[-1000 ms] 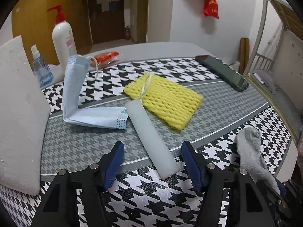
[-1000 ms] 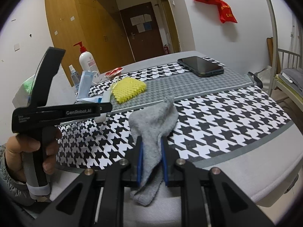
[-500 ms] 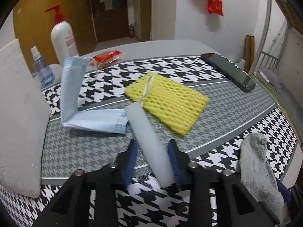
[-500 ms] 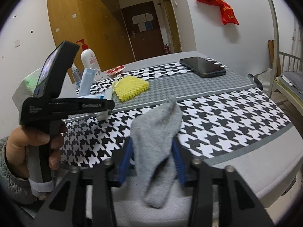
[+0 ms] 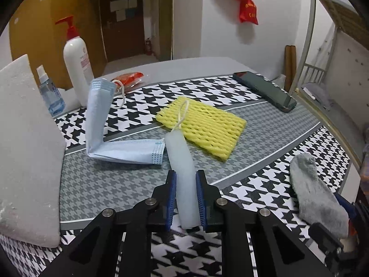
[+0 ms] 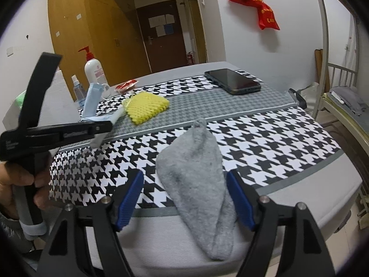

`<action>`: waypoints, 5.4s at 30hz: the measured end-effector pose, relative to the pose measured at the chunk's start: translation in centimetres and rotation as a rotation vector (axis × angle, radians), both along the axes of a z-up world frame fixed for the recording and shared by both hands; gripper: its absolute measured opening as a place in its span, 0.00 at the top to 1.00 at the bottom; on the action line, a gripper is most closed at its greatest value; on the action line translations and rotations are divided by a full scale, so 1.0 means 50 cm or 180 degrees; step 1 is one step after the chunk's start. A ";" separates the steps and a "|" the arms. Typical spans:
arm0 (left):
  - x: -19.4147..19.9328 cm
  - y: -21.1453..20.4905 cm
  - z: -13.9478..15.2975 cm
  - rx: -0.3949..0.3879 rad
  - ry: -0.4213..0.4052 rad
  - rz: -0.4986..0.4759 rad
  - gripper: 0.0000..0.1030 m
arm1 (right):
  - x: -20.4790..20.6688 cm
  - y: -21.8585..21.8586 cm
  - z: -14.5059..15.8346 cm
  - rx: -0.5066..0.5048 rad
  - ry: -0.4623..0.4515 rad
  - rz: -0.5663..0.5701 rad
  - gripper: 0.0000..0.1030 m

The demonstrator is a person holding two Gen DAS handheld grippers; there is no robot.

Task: Organize soft objects

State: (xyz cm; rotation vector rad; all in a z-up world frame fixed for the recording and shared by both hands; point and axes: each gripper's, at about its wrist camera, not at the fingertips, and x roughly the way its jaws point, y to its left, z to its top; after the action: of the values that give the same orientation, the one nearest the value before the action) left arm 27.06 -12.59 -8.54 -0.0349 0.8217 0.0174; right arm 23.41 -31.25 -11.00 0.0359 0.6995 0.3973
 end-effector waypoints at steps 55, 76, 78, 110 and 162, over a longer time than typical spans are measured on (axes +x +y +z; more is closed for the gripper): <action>-0.258 0.121 0.137 0.0207 -0.0947 -0.0647 0.82 | -0.067 0.099 0.124 -0.0015 -0.0347 -0.0191 0.79; -0.360 0.227 0.241 0.0307 -0.1493 -0.0299 0.82 | -0.186 0.233 0.251 0.0236 -0.0940 0.0351 0.79; -0.366 0.237 0.248 0.0318 -0.1525 -0.0236 0.82 | -0.191 0.247 0.256 0.0254 -0.0982 0.0424 0.79; -0.413 0.389 0.262 0.0452 -0.1547 0.0548 0.82 | -0.161 0.425 0.290 0.0250 -0.1055 0.1184 0.79; -0.393 0.503 0.249 0.0420 -0.1470 0.0972 0.82 | -0.058 0.613 0.318 0.0302 -0.0820 0.1626 0.15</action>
State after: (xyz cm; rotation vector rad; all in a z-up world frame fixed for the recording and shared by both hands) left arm 7.41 12.57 3.90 -0.0378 0.3464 0.3398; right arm 20.52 -0.59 4.90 -0.1054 0.4274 0.9084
